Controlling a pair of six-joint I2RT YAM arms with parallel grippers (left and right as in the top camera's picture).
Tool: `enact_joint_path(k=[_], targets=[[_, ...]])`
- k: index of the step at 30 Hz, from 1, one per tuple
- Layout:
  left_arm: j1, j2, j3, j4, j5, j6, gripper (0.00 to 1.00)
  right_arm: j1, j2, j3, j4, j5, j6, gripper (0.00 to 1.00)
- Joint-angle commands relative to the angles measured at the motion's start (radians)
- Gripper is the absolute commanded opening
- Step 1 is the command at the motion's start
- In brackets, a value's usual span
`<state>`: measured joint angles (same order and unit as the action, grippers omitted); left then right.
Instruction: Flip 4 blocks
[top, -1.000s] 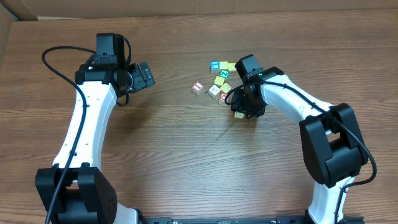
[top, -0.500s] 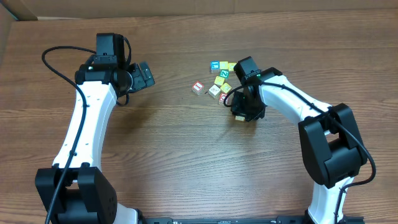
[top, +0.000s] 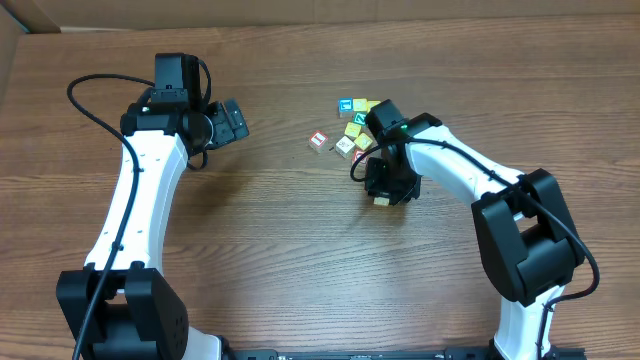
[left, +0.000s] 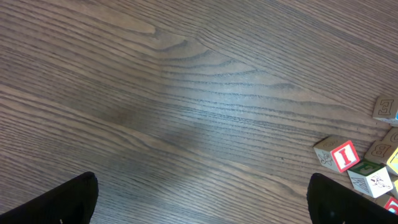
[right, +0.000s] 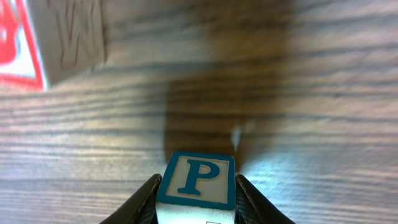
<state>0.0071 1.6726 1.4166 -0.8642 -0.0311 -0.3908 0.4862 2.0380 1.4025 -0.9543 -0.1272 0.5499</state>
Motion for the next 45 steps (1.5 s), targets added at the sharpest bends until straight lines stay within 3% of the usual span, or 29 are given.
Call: enact_joint_path(k=[1,24,45], targets=[[-0.001,0.005,0.021,0.001,0.002,-0.009,1.0,0.03,0.007,0.018,-0.01,-0.005,0.0,0.33],[-0.001,0.005,0.021,0.001,0.002,-0.009,1.0,0.166,-0.007,0.018,-0.197,-0.005,0.0,0.32],[-0.001,0.005,0.02,0.001,0.002,-0.009,1.0,0.204,-0.007,0.018,-0.233,-0.031,0.001,0.32]])
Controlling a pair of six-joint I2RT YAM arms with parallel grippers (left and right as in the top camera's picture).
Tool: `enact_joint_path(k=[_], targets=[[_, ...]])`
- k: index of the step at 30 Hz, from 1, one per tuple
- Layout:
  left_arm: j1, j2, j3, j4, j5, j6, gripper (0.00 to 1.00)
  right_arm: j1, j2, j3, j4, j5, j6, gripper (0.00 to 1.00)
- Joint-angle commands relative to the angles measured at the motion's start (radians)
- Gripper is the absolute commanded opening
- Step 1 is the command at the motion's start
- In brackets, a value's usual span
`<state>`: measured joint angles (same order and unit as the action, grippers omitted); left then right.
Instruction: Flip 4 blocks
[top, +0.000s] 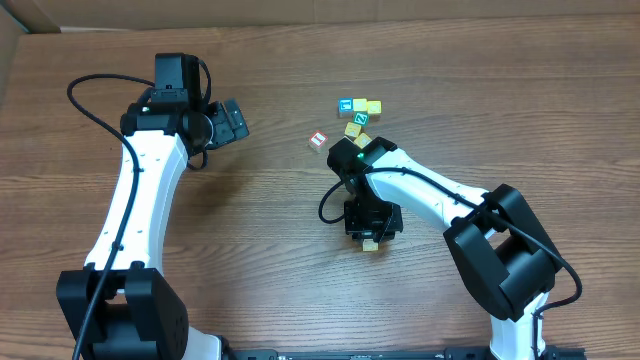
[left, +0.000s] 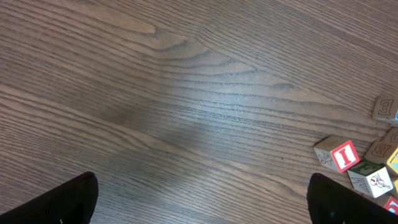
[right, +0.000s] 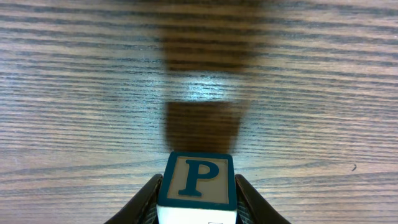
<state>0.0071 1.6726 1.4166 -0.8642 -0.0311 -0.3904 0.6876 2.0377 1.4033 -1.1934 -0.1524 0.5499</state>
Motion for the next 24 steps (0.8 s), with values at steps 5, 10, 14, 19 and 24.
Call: enact_joint_path(k=[5,10,14,19,24], targets=[[-0.001,0.005,0.021,0.001,0.002,-0.01,1.0,0.002,-0.006,0.018,0.032,-0.006,0.001,0.38],[-0.001,0.005,0.02,0.001,0.002,-0.01,1.0,0.002,-0.006,0.018,0.036,-0.006,0.001,0.63],[-0.001,0.005,0.021,0.001,0.002,-0.01,1.0,-0.017,-0.006,0.071,0.032,0.048,0.0,0.64],[-0.001,0.005,0.021,0.001,0.002,-0.01,1.0,-0.093,-0.006,0.237,0.032,0.058,0.0,0.64],[-0.001,0.005,0.02,0.001,0.002,-0.01,1.0,-0.148,-0.005,0.279,0.149,0.071,0.035,0.64]])
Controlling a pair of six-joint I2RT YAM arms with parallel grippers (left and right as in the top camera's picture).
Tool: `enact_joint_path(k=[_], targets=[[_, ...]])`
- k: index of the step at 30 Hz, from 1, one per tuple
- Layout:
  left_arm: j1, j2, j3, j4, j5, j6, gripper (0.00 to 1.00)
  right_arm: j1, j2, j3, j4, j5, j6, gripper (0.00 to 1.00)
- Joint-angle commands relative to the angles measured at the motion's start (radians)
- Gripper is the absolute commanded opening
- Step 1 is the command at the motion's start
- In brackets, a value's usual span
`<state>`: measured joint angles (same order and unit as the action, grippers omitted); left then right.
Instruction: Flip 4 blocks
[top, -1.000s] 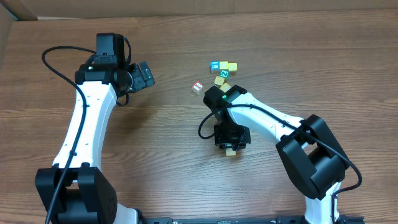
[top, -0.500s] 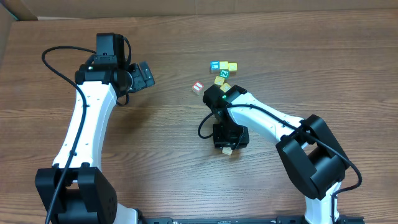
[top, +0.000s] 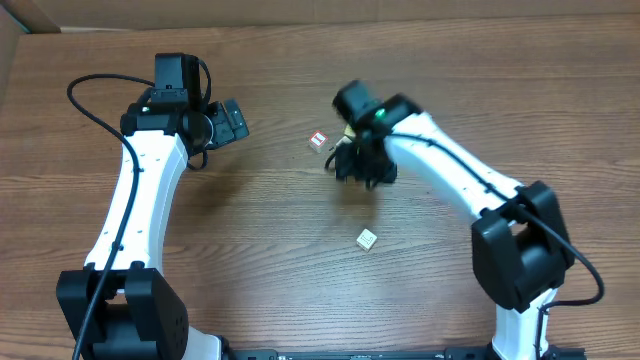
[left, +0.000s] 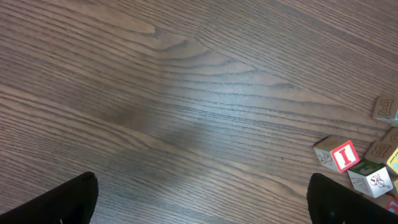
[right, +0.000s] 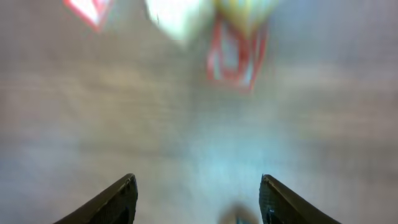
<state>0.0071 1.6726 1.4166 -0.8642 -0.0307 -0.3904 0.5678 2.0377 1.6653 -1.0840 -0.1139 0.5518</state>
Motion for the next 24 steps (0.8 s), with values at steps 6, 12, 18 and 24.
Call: enact_joint_path(k=[6,12,18,24], targets=[[-0.001,0.005,0.02,0.001,0.001,-0.01,1.0,-0.028,0.017,-0.018,0.128,0.13,0.085,0.64],[-0.001,0.005,0.021,0.001,0.001,-0.01,1.0,-0.014,0.014,-0.019,-0.105,0.082,0.085,0.38],[-0.001,0.005,0.02,0.001,0.001,-0.01,1.0,-0.016,0.014,-0.02,-0.391,0.035,0.064,0.04],[-0.001,0.005,0.021,0.001,0.001,-0.01,1.0,0.045,0.011,-0.065,-0.433,0.028,0.093,0.04]])
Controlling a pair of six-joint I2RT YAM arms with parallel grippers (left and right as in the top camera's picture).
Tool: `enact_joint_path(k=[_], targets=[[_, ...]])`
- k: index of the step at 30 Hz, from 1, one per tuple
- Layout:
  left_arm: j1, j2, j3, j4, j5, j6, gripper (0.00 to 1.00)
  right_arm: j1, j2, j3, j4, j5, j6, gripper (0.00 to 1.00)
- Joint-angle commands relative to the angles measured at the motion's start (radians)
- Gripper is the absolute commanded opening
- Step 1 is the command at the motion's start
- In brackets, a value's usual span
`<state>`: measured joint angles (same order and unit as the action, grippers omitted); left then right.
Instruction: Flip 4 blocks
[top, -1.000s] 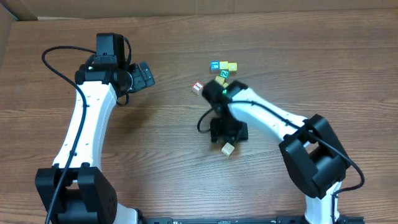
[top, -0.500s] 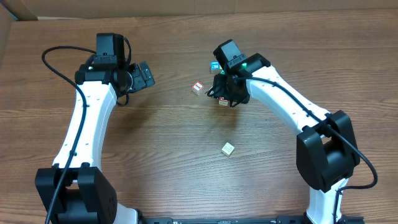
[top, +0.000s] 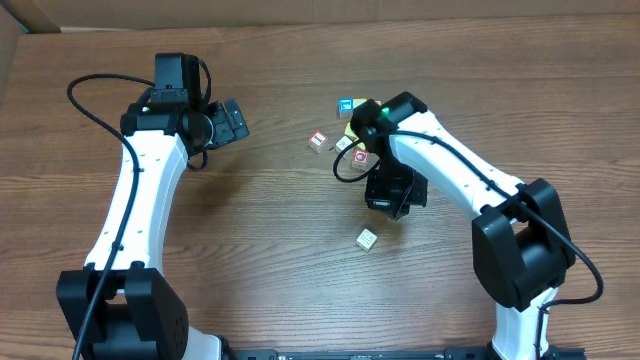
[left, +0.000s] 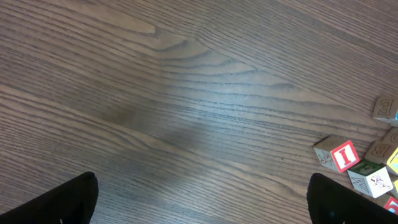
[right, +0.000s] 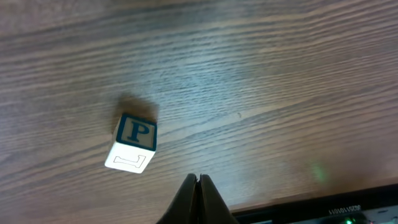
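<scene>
A wooden block with a blue P face (right: 135, 143) lies alone on the table, also seen as the lone block (top: 367, 239) in the overhead view. My right gripper (right: 198, 182) is shut and empty, its tips just right of and nearer than the block; from overhead my right gripper (top: 393, 192) hangs between that block and the cluster of blocks (top: 350, 133). My left gripper (left: 202, 183) is open over bare wood at the far left, away from the blocks. A red I block (left: 339, 155) shows at its view's right edge.
More letter blocks (left: 385, 107) of the cluster sit at the right border of the left wrist view. A dark table edge (right: 311, 210) runs along the bottom of the right wrist view. The brown wooden table (top: 250, 230) spreads around the blocks.
My right gripper was open over the block cluster; it is now shut and empty, nearer the front, close to the P block. The P block and left arm have not moved.
My right gripper held the P block just below the cluster, then held it further toward the front of the table. After that the block lay free there and the gripper was open back at the cluster. Now the gripper is shut and empty near the block.
</scene>
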<state>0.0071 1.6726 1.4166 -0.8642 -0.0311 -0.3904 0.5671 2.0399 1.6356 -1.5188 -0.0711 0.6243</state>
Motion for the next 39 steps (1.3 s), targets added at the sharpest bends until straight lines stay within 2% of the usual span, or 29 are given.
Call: enact_joint_path(k=[1,7,13,25,32,39], targets=[[-0.001,0.005,0.021,0.001,0.002,-0.01,1.0,0.058,0.004,-0.053,0.009,-0.02,0.036,0.04],[-0.001,0.005,0.02,0.001,0.002,-0.01,1.0,0.094,-0.183,-0.253,0.161,-0.016,0.136,0.04],[-0.001,0.005,0.02,0.001,0.002,-0.01,1.0,0.079,-0.416,-0.455,0.368,-0.021,0.151,0.04],[-0.001,0.005,0.021,0.001,0.002,-0.01,1.0,0.074,-0.418,-0.679,0.616,-0.113,0.278,0.04],[-0.001,0.005,0.021,0.001,0.002,-0.01,1.0,0.073,-0.418,-0.752,0.721,-0.11,0.399,0.04],[-0.001,0.005,0.02,0.001,0.002,-0.01,1.0,0.073,-0.418,-0.758,0.79,-0.11,0.408,0.04]])
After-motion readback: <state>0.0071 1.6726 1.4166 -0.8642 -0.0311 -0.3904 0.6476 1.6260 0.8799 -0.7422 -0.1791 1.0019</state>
